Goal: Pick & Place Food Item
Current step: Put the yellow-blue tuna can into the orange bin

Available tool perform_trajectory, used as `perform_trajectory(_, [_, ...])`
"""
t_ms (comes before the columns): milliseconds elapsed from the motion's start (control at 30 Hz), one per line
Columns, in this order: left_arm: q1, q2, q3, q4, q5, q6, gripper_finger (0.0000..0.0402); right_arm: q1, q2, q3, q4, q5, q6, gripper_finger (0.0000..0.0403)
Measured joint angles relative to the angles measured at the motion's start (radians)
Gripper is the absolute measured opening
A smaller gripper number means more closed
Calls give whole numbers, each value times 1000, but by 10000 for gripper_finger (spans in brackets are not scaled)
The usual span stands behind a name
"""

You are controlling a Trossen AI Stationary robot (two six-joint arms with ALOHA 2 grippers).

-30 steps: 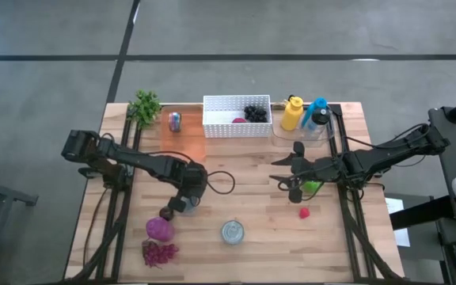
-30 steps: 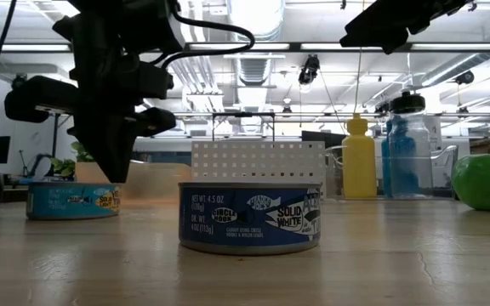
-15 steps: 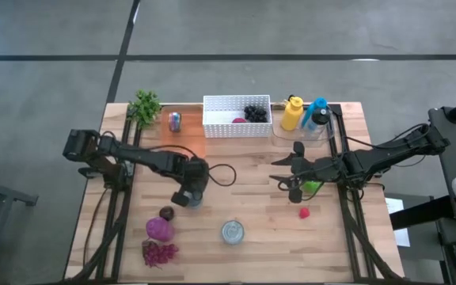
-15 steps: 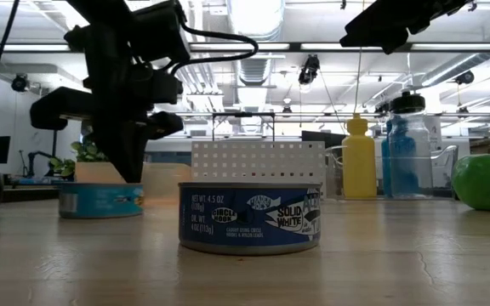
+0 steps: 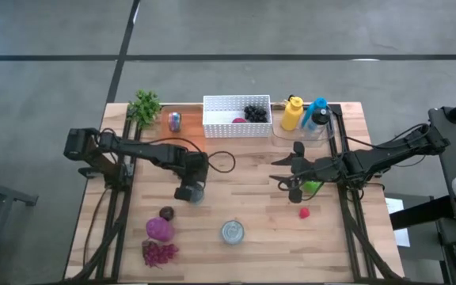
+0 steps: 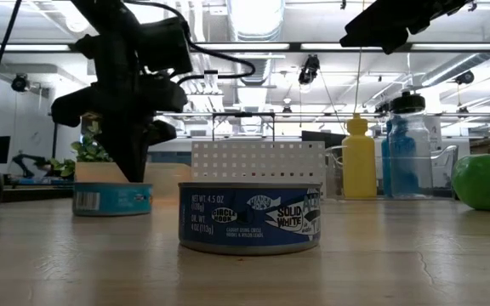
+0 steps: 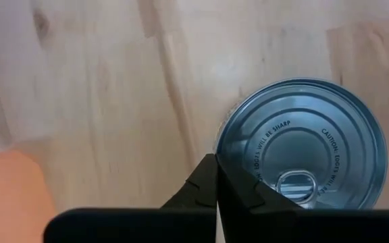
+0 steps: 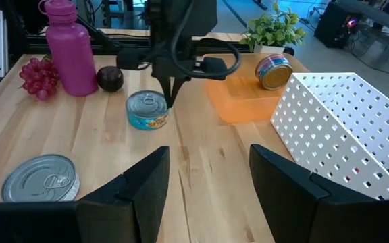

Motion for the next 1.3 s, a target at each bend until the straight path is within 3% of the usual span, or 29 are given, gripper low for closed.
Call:
perform_trajectory(400, [59, -1, 0, -36, 44, -92, 1, 0, 0, 0, 0, 0, 6, 199])
perform_trajectory(867, [78, -1, -1, -45, 36, -90, 0, 0, 0, 0, 0, 0, 8, 199])
perform_trajectory(1300, [79, -1, -80, -7, 19, -104, 0, 0, 0, 0, 1, 0, 8, 199])
